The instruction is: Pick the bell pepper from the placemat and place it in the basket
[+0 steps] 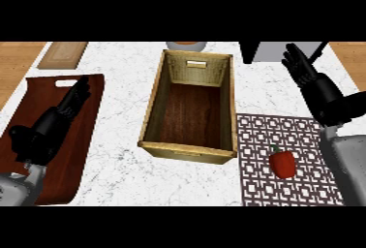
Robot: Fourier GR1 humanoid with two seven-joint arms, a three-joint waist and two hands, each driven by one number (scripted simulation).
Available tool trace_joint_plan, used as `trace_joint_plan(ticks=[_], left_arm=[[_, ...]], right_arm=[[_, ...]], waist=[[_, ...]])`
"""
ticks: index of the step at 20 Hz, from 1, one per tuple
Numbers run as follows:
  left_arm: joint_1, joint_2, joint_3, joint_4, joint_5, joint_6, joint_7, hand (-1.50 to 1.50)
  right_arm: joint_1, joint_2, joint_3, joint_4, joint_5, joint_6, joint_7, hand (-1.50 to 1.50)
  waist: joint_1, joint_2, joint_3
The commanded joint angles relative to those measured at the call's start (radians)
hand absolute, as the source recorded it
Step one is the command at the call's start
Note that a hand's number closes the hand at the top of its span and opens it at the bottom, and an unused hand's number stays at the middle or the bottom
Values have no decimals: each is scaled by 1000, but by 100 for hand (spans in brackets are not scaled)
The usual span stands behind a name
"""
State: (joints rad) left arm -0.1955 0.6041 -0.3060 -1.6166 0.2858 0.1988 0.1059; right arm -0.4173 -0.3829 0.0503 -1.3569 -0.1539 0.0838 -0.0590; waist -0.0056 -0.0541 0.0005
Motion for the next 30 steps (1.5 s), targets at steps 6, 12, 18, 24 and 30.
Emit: trace_joint_plan(ticks=[6, 12, 18, 24, 30], left_arm=[[23, -45, 166, 111, 1, 173, -1, 0], [26, -108, 131, 122, 14, 143, -9, 0], [32, -106, 143, 129, -1, 166, 4, 0], [36, -100, 159, 141, 12, 149, 2, 0], [36, -131, 138, 138, -8, 170, 2, 0]], right_arm=[[222, -230, -245, 21, 55, -110, -10, 150], [272, 78, -117, -94, 283, -477, -181, -150], [357, -5, -120, -212, 558, -688, 174, -150], [403, -232, -18, -327, 618, -286, 563, -150], [431, -367, 8, -558, 420, 81, 837, -150]], waist=[[-50, 55, -2], [-4, 55, -2], [-26, 47, -6], [-28, 46, -12], [-37, 41, -8]])
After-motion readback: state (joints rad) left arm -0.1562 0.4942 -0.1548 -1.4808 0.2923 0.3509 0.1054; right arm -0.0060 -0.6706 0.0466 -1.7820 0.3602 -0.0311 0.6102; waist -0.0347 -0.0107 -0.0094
